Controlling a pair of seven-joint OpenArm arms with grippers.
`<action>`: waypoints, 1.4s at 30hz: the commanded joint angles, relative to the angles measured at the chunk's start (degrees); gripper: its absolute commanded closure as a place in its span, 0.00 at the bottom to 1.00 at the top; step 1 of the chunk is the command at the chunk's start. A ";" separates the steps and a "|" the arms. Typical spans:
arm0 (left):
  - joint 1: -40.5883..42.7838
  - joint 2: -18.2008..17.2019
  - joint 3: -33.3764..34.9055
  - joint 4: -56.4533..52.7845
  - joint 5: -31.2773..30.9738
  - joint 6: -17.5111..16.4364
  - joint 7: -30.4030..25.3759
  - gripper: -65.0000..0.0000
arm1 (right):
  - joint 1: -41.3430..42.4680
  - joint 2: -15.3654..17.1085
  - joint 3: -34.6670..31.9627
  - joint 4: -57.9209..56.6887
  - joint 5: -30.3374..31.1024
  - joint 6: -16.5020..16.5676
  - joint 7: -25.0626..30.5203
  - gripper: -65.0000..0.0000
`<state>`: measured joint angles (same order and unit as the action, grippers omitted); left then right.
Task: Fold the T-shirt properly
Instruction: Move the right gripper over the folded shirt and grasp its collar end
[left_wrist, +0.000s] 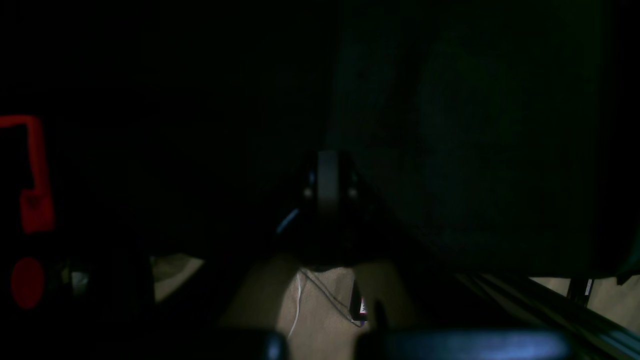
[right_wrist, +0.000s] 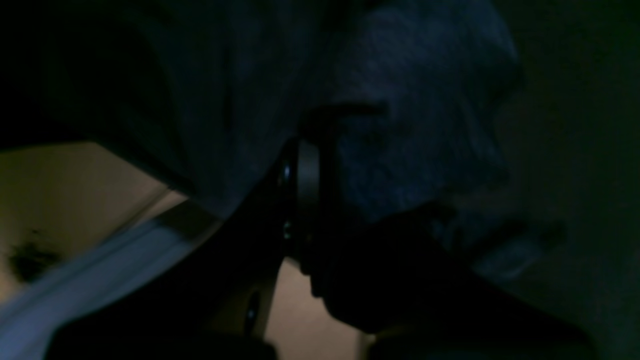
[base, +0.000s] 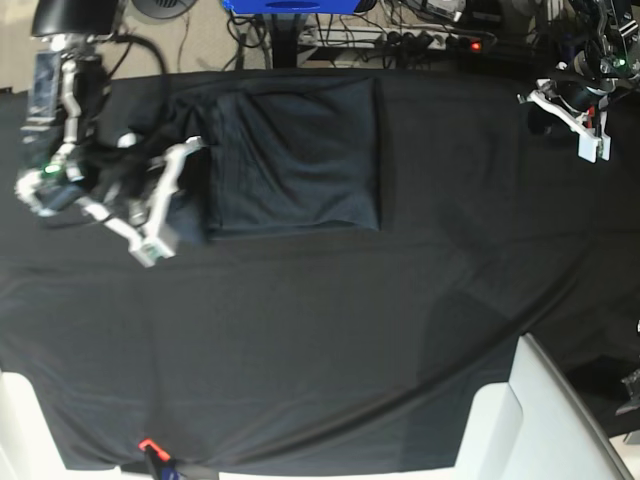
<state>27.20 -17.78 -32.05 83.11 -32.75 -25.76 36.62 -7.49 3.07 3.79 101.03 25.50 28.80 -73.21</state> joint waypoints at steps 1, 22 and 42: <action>0.18 -0.99 -0.34 0.98 -0.52 -0.31 -0.89 1.00 | 0.41 -0.48 -1.81 1.69 1.10 -1.32 1.08 0.99; 0.10 -1.25 -0.43 0.98 -0.52 -0.31 -0.89 1.00 | 3.13 -2.24 -29.86 -7.89 1.19 -39.30 17.69 0.99; 0.01 -1.25 -0.43 0.80 -0.52 -0.31 -0.89 1.00 | 6.65 -2.24 -43.31 -12.73 1.10 -54.86 30.53 0.99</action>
<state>27.14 -18.11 -32.05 83.13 -32.80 -25.76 36.62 -1.67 1.41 -39.42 87.24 26.44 -26.17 -43.81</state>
